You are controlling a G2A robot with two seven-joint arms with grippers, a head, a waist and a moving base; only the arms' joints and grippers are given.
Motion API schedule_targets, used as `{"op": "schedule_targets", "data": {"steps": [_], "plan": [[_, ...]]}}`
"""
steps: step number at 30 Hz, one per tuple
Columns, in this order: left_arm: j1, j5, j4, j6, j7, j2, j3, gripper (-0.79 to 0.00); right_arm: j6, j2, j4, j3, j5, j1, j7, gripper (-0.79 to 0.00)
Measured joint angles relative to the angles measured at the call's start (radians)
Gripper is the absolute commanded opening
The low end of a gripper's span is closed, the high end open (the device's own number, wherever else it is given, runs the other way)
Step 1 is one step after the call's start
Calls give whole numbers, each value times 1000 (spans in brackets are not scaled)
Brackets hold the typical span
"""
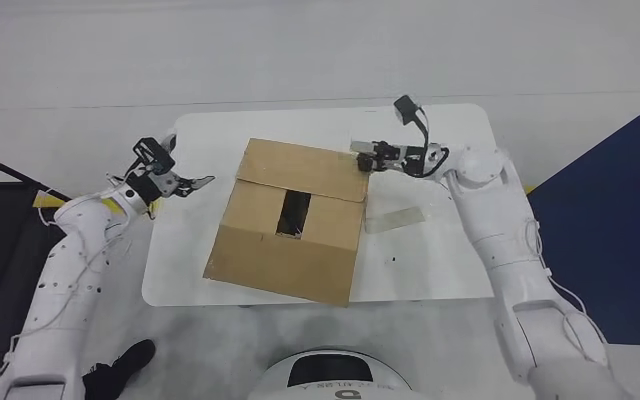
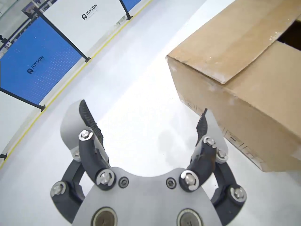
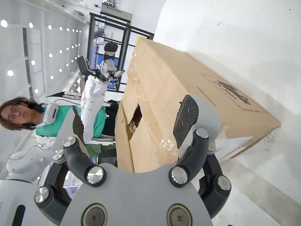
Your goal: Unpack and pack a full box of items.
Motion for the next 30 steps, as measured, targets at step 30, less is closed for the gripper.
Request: {"op": "schedule_targets", "data": {"steps": [30], "plan": [[292, 538, -234, 129, 681, 99, -34, 0, 33, 13, -158, -8, -57, -47, -1, 0]]}}
